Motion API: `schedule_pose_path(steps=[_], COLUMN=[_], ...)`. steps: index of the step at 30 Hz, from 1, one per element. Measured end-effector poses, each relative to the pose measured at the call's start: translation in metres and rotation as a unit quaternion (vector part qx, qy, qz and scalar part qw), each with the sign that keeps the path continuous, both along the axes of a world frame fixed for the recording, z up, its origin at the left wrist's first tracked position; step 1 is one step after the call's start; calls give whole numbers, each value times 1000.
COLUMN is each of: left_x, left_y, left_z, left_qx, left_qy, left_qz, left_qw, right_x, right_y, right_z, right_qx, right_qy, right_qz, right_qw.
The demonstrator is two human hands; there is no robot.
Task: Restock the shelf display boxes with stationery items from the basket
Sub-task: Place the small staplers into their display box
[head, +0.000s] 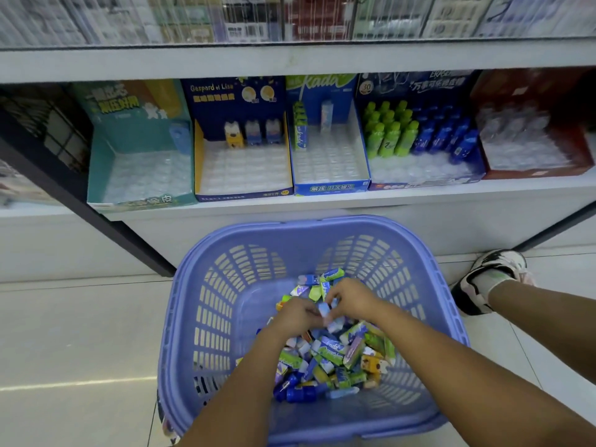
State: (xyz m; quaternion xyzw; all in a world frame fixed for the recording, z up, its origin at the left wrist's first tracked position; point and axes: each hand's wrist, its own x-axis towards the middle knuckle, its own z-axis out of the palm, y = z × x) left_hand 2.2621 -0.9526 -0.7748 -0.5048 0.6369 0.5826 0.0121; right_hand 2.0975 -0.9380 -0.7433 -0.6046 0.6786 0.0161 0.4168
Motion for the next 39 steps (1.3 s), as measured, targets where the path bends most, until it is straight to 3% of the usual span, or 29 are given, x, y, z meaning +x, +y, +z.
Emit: schedule_pose_path(steps=[2,6,10,17,24,27,31,33,36,39], left_x=[1,-12,-29,-44,-54,-58,-62,-60,-54,-50], left_y=[-12,-34,-43,-53,-63,-71,-85,-91,-94,-94], left_z=[21,75,129,185,198,200,202,198,191,188], left_qx=[58,177,162,101,88,18,-106,-136,-120,-106], left_qy=[74,223,311,393,448,441,382,350,328,333], left_qz=[69,147,193,252,305,328,372,396,410,414], left_qw=[993,947,916,879,836,835,839,838,843,840], right_x=[-14,-31,-36,-61,-62,-57,-55,-56,-53,-51], right_y=[-6,-14,-22,-24,-52,-71,-113,-139,-174,-198], right_z=[22,70,118,182,205,208,211,213,210,199], right_qx=[-17,-46,-140,-195,-220,-242,-305,-371,-407,-365], right_qy=[-62,-216,-274,-494,-364,-341,-330,-261,-194,-125], right_qz=[-93,-214,-262,-281,-166,-167,-290,-294,-251,-198], right_qw=[994,952,915,800,890,893,845,841,856,901])
